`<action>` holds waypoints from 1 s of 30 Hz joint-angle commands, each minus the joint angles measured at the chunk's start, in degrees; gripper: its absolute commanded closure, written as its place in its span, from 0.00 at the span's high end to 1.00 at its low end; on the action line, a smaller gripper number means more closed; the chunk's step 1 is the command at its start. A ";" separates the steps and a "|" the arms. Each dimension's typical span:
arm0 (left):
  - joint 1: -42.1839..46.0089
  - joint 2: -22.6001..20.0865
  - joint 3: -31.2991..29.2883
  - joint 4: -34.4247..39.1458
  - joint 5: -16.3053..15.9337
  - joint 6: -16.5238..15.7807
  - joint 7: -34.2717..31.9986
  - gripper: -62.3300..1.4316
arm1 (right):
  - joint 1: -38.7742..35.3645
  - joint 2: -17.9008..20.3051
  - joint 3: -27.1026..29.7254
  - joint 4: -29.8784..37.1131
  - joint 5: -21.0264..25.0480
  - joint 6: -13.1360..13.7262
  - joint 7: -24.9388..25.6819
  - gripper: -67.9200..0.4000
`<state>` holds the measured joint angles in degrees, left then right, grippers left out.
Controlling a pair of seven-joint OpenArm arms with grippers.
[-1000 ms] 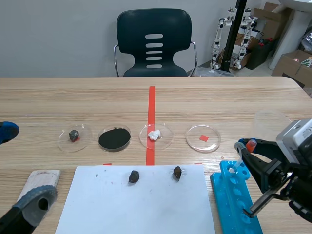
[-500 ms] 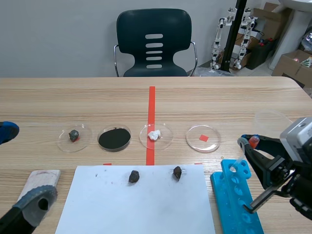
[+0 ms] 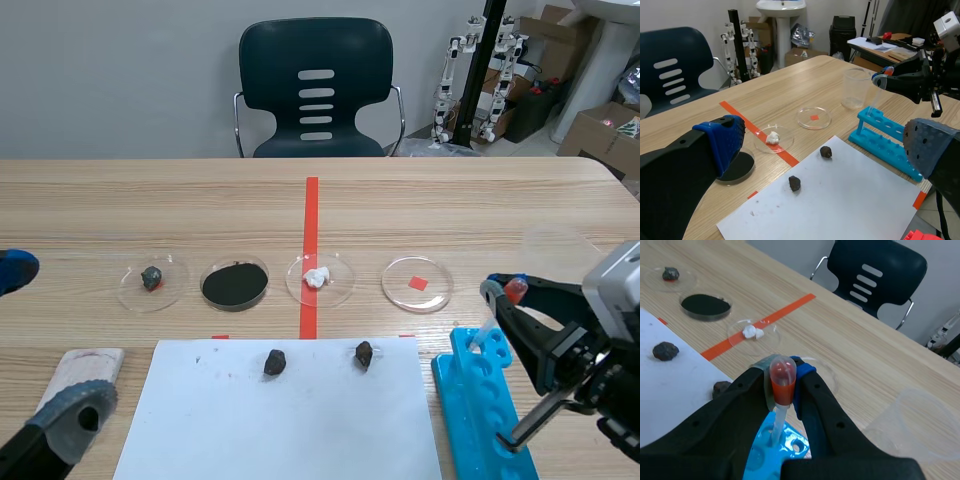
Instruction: Pick up the dropper by the top with the right hand
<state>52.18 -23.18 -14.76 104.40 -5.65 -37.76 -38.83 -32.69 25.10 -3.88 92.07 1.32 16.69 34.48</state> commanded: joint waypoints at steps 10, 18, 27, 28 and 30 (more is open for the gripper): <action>0.02 0.15 -0.48 0.92 -0.79 -0.13 -0.76 1.00 | -6.67 0.28 1.75 9.40 0.66 -0.39 1.05 0.01; 0.02 0.15 -0.48 0.92 -0.79 -0.13 -0.76 1.00 | -13.49 0.28 5.84 18.58 0.66 -0.39 1.05 0.01; 0.02 0.15 -0.48 0.92 -0.79 -0.13 -0.76 1.00 | -17.97 0.28 9.92 26.18 2.34 -0.37 1.07 0.01; 0.02 0.15 -0.48 0.92 -0.79 -0.13 -0.76 1.00 | -18.16 0.28 10.34 26.95 2.69 -0.37 1.05 0.01; 0.02 0.15 -0.48 0.92 -0.79 -0.13 -0.76 1.00 | -18.69 0.28 11.19 28.35 3.58 -0.39 1.01 0.01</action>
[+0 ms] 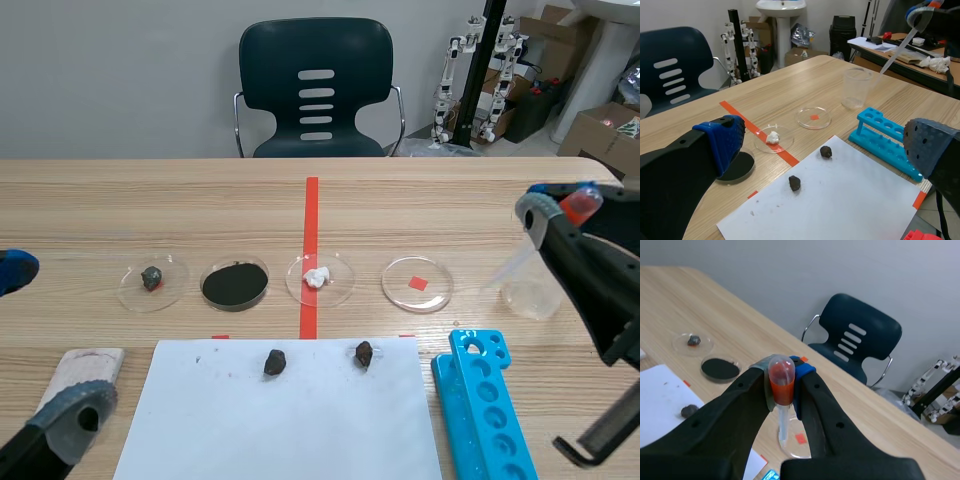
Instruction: Pick up the dropper by the top with the right hand
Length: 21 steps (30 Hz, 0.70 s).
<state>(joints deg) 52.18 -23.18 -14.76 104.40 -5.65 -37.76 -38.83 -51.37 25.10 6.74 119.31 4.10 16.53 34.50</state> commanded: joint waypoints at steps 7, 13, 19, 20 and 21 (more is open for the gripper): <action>0.02 0.15 -0.48 0.92 -0.79 -0.13 -0.76 1.00 | -0.35 0.28 2.95 3.45 3.63 -0.24 1.01 0.01; 0.02 0.15 -0.48 0.92 -0.79 -0.13 -0.76 1.00 | -0.35 0.28 3.10 3.45 3.85 -0.24 0.13 0.01; 0.02 0.15 -0.48 0.92 -0.79 -0.13 -0.76 1.00 | -0.35 0.28 3.10 3.45 3.85 -0.24 0.15 0.01; 0.02 0.15 -0.48 0.92 -0.79 -0.13 -0.76 1.00 | -0.35 0.28 3.10 3.45 3.85 -0.24 0.15 0.01; 0.02 0.15 -0.48 0.92 -0.79 -0.13 -0.76 1.00 | -0.35 0.28 3.10 3.45 3.85 -0.24 0.15 0.01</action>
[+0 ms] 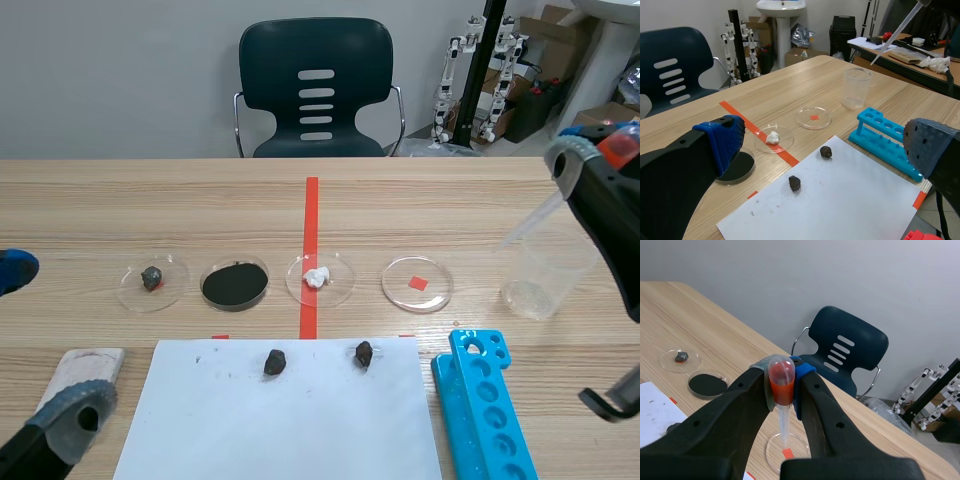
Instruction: Pick up the dropper by the top with the right hand
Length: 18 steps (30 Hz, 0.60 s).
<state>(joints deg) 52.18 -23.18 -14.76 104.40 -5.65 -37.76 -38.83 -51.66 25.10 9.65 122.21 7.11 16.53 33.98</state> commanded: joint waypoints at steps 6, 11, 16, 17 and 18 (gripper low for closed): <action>0.02 0.15 -0.48 0.92 -0.79 -0.13 -0.76 1.00 | -0.07 0.28 0.20 0.55 0.83 -0.24 0.68 0.01; 0.02 0.15 -0.48 0.92 -0.79 -0.13 -0.76 1.00 | -0.07 0.28 0.20 0.55 0.81 -0.24 0.61 0.01; 0.02 0.15 -0.48 0.92 -0.79 -0.13 -0.76 1.00 | -0.04 0.28 0.20 0.55 0.81 -0.24 0.22 0.01; 0.02 0.15 -0.48 0.92 -0.79 -0.13 -0.76 1.00 | -0.04 0.28 0.20 0.55 0.81 -0.24 0.22 0.01; 0.02 0.15 -0.48 0.92 -0.79 -0.13 -0.76 1.00 | -0.04 0.28 0.20 0.55 0.81 -0.24 0.22 0.01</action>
